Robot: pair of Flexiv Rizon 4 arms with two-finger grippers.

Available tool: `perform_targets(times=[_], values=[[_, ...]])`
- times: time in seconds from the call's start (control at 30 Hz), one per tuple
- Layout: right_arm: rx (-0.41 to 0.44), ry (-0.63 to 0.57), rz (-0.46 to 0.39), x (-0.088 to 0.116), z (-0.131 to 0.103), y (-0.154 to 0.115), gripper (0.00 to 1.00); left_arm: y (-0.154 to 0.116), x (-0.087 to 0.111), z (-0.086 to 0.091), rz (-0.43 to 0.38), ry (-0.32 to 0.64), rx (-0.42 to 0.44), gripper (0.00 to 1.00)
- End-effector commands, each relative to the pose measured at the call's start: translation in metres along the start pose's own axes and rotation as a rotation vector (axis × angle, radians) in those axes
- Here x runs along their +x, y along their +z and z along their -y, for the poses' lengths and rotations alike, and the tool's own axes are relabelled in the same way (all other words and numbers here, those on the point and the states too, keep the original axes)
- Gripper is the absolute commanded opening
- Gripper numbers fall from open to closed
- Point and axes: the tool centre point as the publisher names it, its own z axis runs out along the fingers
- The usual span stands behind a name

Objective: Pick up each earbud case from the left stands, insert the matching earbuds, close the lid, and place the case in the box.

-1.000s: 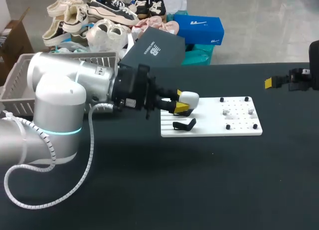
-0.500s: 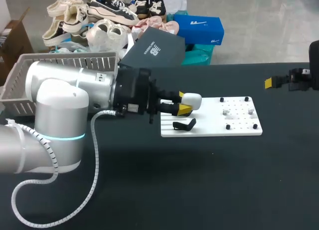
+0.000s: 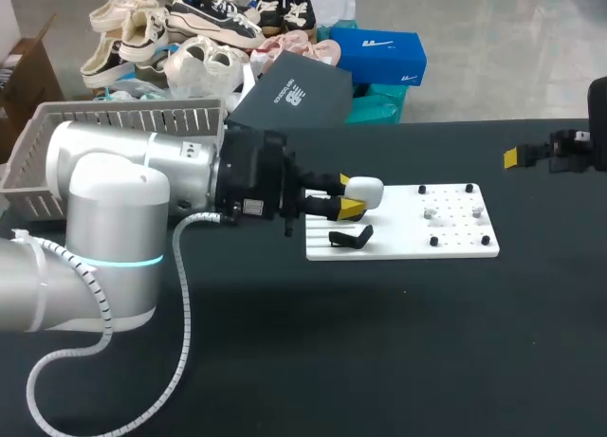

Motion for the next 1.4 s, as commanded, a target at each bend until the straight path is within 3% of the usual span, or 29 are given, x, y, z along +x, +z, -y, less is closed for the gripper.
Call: perform_targets(times=[0.03, 0.33, 0.5, 0.93, 1.23, 1.4], values=[[-0.002, -0.001, -0.001, 0.0, 0.001, 0.0, 1.0, 0.0, 0.0, 0.003, 0.003, 0.002, -0.012, 0.0], [-0.002, -0.001, -0.001, 0.0, 0.001, 0.0, 1.0, 0.012, 0.012, -0.005, 0.006, -0.011, 0.003, 0.0], [-0.002, -0.001, -0.001, 0.0, 0.001, 0.0, 1.0, 0.018, 0.017, -0.015, 0.054, -0.032, -0.003, 0.0], [-0.002, -0.001, -0.001, 0.0, 0.001, 0.0, 1.0, 0.031, 0.02, -0.024, 0.065, -0.009, 0.022, 0.0], [-0.026, -0.094, -0.015, 0.014, -0.024, -0.008, 1.0, 0.035, 0.026, -0.03, 0.061, -0.016, 0.02, 0.0], [-0.071, -0.192, -0.041, 0.028, -0.051, -0.015, 1.0, 0.038, 0.028, -0.033, 0.06, -0.02, 0.025, 0.0]])
